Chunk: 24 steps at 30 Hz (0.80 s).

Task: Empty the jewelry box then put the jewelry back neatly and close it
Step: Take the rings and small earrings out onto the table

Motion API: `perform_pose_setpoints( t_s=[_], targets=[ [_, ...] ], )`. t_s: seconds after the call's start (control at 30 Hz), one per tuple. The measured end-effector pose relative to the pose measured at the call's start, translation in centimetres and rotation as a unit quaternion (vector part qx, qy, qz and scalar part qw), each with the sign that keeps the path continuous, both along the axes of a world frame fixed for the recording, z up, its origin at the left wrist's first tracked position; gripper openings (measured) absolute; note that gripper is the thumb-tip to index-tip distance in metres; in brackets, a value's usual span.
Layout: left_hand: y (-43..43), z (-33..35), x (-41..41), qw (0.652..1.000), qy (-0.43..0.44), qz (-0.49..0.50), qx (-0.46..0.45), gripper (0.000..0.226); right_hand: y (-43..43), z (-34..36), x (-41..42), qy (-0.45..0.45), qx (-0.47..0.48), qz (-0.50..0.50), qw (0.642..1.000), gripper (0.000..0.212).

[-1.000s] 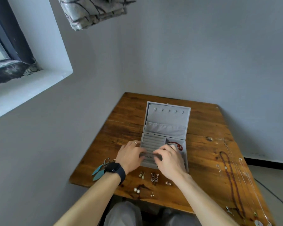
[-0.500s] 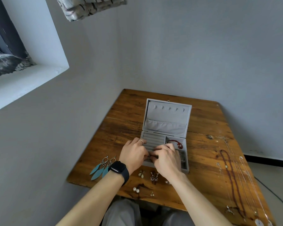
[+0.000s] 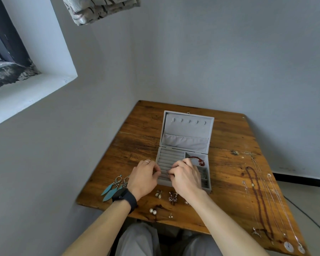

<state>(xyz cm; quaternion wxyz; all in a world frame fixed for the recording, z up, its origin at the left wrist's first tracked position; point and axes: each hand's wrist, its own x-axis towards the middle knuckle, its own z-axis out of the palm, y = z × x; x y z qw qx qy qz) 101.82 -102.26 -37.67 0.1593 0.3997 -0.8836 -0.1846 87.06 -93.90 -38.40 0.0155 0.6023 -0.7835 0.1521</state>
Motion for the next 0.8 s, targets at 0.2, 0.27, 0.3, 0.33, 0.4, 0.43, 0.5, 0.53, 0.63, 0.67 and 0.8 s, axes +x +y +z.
perform_pose_setpoints(
  t_s=[0.2,0.27,0.3,0.33,0.4,0.43,0.5,0.53,0.63,0.67,0.8],
  targets=[
    [1.1,0.6,2.9,0.994,0.089,0.043,0.055,0.006,-0.4,0.5,-0.1,0.041,-0.007,0.052,0.998,0.015],
    [1.3,1.0,3.6,0.992,0.096,0.051,0.064,0.006,-0.6,1.4,0.4,0.07,0.023,0.058,0.996,0.02],
    [1.4,1.2,4.0,0.991,0.098,0.057,0.068,0.006,-0.6,1.7,0.7,0.094,0.036,0.062,0.993,0.022],
    [1.6,1.3,4.3,0.99,0.099,0.062,0.072,0.006,-0.7,1.9,0.9,0.114,0.049,0.067,0.99,0.023],
    [2.1,1.4,5.1,0.989,0.1,0.073,0.082,0.005,-0.9,2.1,1.1,0.122,0.074,0.062,0.988,0.024],
    [2.3,1.4,5.6,0.988,0.101,0.076,0.084,0.005,-1.0,2.2,1.1,0.114,0.084,0.051,0.989,0.024],
    [2.8,1.4,6.5,0.987,0.103,0.081,0.088,0.005,-1.3,2.3,0.9,0.091,0.113,0.037,0.989,0.024],
    [3.0,1.3,6.9,0.987,0.106,0.083,0.089,0.005,-1.6,2.4,0.7,0.085,0.131,0.039,0.987,0.025],
    [3.7,1.3,8.0,0.985,0.114,0.089,0.09,0.004,-2.0,3.0,0.2,0.062,0.159,0.053,0.984,0.024],
    [4.0,1.4,8.2,0.985,0.117,0.092,0.093,0.004,-1.9,3.3,0.1,0.035,0.146,0.049,0.988,0.021],
    [5.0,1.2,8.4,0.982,0.131,0.09,0.1,0.004,0.9,4.1,0.1,-0.103,0.019,0.004,0.995,0.009]
  ],
)
